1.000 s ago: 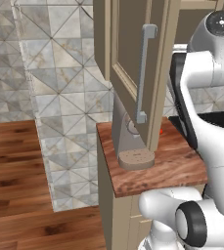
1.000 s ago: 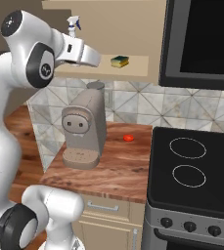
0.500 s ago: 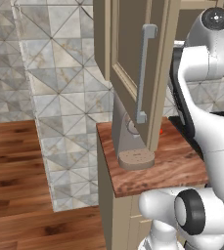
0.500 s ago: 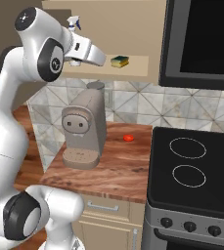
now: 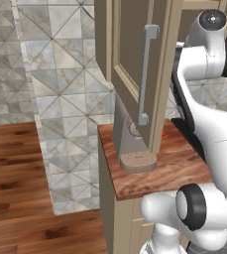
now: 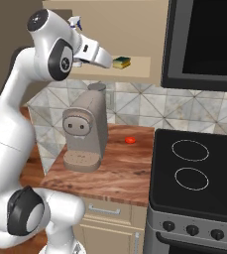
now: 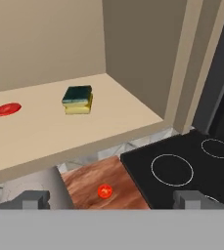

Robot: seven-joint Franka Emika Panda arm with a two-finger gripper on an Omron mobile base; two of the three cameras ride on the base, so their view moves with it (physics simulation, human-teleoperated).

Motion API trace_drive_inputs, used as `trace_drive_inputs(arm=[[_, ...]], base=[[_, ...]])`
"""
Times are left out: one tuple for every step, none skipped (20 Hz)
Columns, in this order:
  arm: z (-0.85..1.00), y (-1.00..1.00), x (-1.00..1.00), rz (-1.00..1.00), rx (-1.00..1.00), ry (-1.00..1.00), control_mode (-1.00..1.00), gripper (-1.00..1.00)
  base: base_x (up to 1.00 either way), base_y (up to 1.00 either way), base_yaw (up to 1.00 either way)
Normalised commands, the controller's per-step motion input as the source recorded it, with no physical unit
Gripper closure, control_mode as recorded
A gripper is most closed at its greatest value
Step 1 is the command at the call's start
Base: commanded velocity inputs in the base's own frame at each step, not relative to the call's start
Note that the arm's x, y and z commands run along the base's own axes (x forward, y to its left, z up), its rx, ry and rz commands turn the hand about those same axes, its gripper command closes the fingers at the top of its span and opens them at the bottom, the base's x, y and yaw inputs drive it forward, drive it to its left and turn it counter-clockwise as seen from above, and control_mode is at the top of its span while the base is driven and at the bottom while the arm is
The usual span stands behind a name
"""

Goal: Pick the spray and sponge from the cabinet and place them on the counter.

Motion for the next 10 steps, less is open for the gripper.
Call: trace_drive_inputs(arm=[[-0.13,0.0,0.22,-0.01,0.0,0.0,-1.0,-1.0],[-0.14,0.0,0.25,-0.01,0.0,0.0,-1.0,-1.0],[-0.13,0.0,0.26,-0.01,0.0,0.0,-1.0,-1.0],[-0.1,0.0,0.26,-0.01,0.0,0.0,-1.0,-1.0],[-0.08,0.0,0.26,0.0,0.0,0.0,-1.0,-1.0],[-0.06,0.0,0.26,0.0,0.0,0.0,-1.0,-1.0],[-0.04,0.0,0.24,0.0,0.0,0.0,-1.0,-1.0],[-0.04,0.0,0.24,0.0,0.0,0.0,-1.0,-1.0],[-0.03,0.0,0.24,0.0,0.01,0.0,-1.0,-1.0],[-0.03,0.0,0.22,0.0,0.01,0.0,-1.0,-1.0]], base=[[0.0,0.0,0.0],[0.0,0.0,0.0],[0.0,0.0,0.0],[0.0,0.0,0.0],[0.0,0.0,0.0],[0.0,0.0,0.0],[0.0,0.0,0.0],[0.0,0.0,0.0],[0.0,0.0,0.0],[0.0,0.0,0.0]])
